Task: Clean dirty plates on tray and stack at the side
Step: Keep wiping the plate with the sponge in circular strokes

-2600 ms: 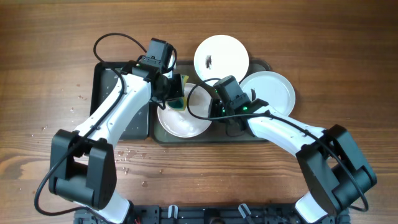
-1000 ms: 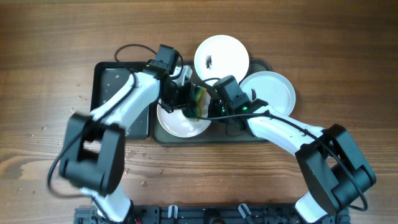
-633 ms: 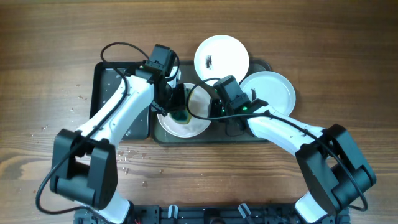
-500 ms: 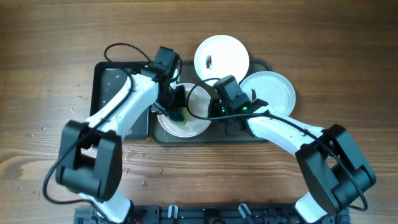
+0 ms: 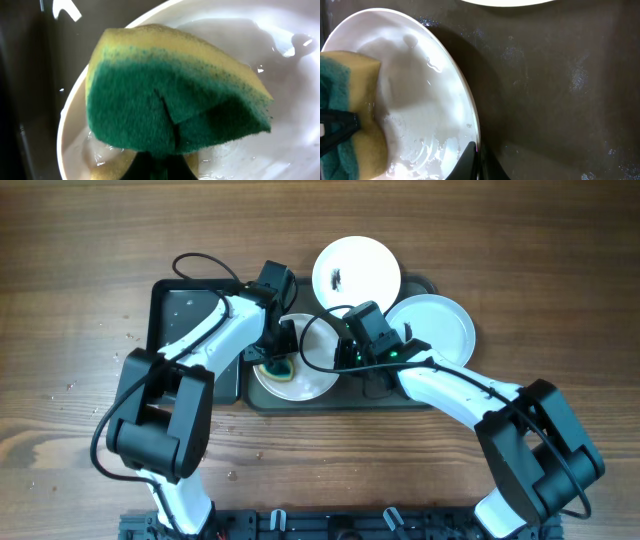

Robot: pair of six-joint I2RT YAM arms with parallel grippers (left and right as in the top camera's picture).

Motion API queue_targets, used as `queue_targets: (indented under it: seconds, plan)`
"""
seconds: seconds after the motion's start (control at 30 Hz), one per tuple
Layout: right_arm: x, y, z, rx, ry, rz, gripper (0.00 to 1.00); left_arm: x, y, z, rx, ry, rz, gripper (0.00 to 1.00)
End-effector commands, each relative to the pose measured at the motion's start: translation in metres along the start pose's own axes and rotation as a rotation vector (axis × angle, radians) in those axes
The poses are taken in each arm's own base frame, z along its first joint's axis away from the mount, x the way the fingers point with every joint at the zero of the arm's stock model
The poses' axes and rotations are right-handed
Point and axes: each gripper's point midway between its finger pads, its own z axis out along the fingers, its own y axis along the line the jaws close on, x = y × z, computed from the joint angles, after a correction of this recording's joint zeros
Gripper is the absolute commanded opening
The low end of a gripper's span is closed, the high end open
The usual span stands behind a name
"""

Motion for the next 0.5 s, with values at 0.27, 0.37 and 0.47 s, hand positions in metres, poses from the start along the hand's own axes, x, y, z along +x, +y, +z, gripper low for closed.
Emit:
queue_targets:
  seconds: [0.27, 0.37, 0.47]
  plan:
    - [0.004, 0.000, 0.004, -0.004, 0.015, -0.023, 0.04, 0.053, -0.068, 0.008, 0.433, 0.316, 0.110, 0.04]
    - [0.004, 0.000, 0.004, -0.004, 0.015, -0.024, 0.04, 0.059, -0.077, 0.001, 0.494, 0.351, 0.104, 0.04]
    - [0.004, 0.000, 0.004, -0.004, 0.015, -0.024, 0.04, 0.058, -0.080, -0.005, 0.513, 0.345, 0.108, 0.04]
